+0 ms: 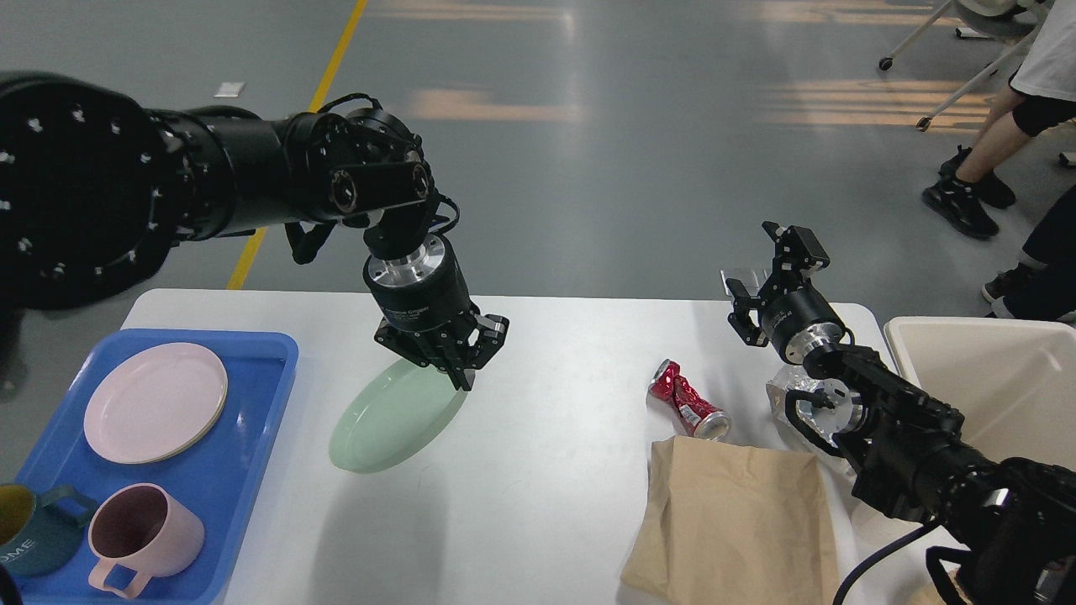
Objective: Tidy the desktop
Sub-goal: 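Lift the pale green plate and swing it over the tray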
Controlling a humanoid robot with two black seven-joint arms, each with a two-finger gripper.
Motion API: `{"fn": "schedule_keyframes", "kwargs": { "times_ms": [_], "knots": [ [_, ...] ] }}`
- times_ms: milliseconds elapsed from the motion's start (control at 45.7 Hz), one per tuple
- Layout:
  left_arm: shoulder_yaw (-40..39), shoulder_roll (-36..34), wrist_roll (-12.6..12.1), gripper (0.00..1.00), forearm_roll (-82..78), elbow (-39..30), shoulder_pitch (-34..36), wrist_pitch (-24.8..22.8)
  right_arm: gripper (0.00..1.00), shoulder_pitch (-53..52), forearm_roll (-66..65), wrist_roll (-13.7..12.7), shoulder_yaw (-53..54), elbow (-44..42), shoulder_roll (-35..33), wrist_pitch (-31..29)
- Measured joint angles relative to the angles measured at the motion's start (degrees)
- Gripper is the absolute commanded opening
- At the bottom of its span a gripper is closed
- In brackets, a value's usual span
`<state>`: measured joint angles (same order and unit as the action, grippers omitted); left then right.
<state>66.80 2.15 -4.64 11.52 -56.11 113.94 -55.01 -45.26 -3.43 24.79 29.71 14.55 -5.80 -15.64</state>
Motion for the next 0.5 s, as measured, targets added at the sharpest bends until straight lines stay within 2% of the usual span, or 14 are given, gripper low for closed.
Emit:
{"fn": "schedule_keyframes", "kwargs": {
  "times_ms": [241,503],
  "knots": [
    [4.5,-2.4,0.3,0.00,0.1,-5.7,6.3,0.0,1.00,0.0,0.0,0.0,0.0,0.0,0.0,0.0],
    [12.3,-10.2,0.3,0.00,-0.5,-5.0,5.0,0.0,1.00,0.0,0.0,0.0,0.0,0.0,0.0,0.0]
  ]
}}
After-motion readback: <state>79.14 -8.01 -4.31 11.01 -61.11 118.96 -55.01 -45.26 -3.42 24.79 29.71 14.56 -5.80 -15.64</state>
